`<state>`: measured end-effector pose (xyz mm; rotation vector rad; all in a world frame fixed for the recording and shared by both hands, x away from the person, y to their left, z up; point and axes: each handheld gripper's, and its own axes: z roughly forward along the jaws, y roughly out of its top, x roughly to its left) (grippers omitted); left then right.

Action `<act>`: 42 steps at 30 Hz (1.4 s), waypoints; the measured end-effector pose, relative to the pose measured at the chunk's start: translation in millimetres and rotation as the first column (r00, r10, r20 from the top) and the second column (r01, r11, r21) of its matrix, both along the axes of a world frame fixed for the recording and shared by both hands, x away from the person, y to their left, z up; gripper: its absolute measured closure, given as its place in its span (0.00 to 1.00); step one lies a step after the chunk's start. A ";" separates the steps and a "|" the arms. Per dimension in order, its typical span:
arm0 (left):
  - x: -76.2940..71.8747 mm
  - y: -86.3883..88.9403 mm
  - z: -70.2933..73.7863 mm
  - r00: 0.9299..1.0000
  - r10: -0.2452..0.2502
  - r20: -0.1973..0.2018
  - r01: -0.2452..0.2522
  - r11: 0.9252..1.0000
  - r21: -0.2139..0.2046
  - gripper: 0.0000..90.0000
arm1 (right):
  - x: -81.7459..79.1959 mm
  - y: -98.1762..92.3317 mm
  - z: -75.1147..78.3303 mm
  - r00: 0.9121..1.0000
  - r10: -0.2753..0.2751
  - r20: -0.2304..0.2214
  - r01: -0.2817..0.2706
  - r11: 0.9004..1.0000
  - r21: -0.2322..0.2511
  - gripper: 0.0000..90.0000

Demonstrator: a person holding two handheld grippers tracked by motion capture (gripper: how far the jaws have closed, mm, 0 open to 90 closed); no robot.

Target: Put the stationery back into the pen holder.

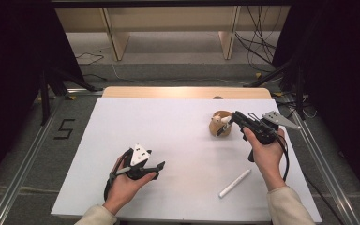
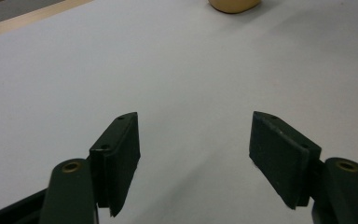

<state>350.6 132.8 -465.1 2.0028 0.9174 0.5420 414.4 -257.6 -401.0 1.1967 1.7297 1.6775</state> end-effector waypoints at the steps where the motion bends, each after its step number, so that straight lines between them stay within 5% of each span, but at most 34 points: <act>1: 0.0 0.1 -0.1 1.000 0.000 0.000 0.000 1.000 0.000 0.37 | -0.1 0.0 0.4 1.000 -0.001 -0.003 0.001 1.000 0.004 0.90; 42: 0.2 0.0 -0.2 1.000 0.001 0.002 -0.001 1.000 0.004 0.37 | 4.7 -3.0 11.3 0.999 -0.021 0.030 0.021 1.000 0.014 0.90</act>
